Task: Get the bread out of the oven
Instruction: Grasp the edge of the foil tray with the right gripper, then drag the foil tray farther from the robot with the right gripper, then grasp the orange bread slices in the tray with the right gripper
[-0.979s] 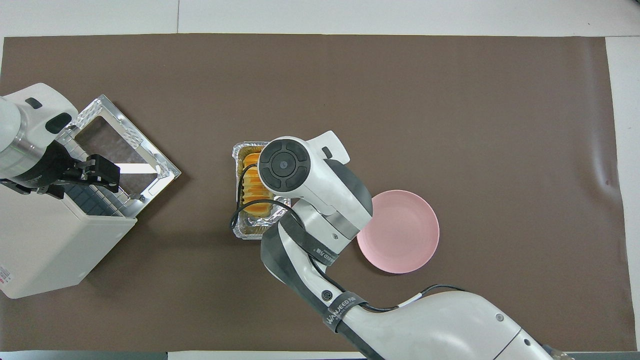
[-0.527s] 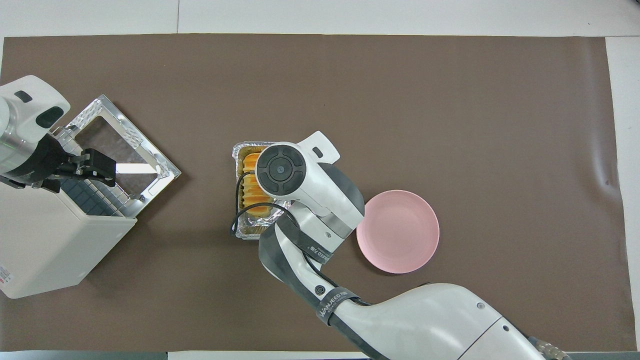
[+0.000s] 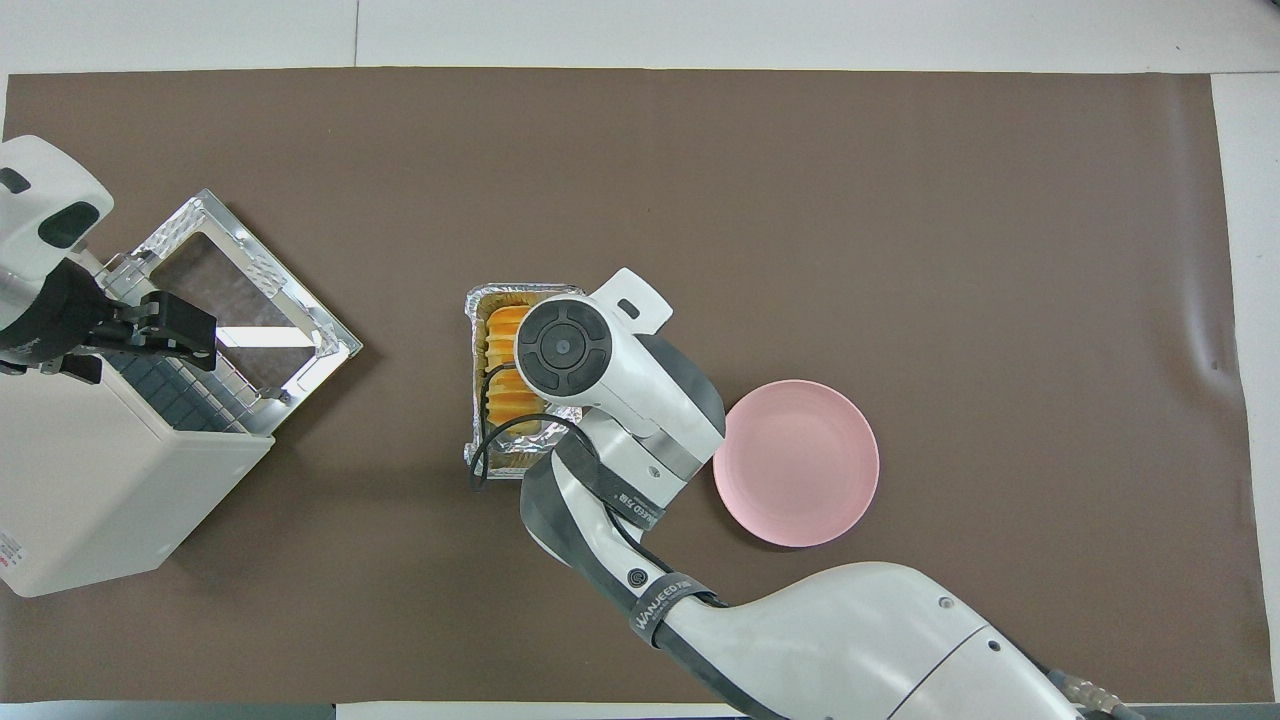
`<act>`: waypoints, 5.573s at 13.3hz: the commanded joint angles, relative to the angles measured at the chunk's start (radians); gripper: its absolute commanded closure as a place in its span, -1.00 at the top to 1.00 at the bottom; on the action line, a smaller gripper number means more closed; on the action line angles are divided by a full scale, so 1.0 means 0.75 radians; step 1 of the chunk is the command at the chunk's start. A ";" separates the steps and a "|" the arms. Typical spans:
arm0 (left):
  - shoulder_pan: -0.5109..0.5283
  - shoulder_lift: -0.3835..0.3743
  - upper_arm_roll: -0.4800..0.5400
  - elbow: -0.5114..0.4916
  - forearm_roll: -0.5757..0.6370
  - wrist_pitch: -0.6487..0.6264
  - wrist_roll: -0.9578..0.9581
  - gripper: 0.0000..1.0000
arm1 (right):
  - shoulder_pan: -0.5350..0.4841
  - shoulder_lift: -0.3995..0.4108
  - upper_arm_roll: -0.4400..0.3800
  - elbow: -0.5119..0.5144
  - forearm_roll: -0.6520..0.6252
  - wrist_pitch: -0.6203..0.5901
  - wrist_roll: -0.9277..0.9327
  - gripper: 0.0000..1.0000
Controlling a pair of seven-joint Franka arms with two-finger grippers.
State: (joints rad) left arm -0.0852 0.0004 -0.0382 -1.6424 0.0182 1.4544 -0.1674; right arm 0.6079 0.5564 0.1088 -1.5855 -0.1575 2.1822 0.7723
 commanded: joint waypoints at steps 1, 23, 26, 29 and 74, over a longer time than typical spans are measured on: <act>0.005 -0.003 0.004 0.006 -0.022 0.000 0.019 1.00 | -0.007 -0.010 0.004 -0.032 0.065 0.025 -0.044 -1.00; 0.001 -0.003 0.002 0.003 -0.020 0.014 0.019 1.00 | -0.497 -0.008 0.000 0.200 0.263 -0.155 -0.569 -1.00; 0.001 -0.003 0.002 -0.001 -0.020 0.016 0.019 1.00 | -0.598 0.003 0.000 0.145 0.290 -0.053 -0.682 -1.00; -0.001 -0.003 0.002 -0.001 -0.020 0.016 0.019 1.00 | -0.643 0.019 -0.002 0.053 0.288 0.084 -0.766 -1.00; -0.001 -0.011 0.000 0.001 -0.020 0.000 0.021 1.00 | -0.516 0.252 -0.016 0.486 0.001 -0.261 -0.465 -1.00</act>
State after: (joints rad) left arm -0.0853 0.0010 -0.0401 -1.6428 0.0180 1.4585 -0.1611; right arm 0.2300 0.7382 0.0826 -1.2636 -0.1457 2.0252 0.4051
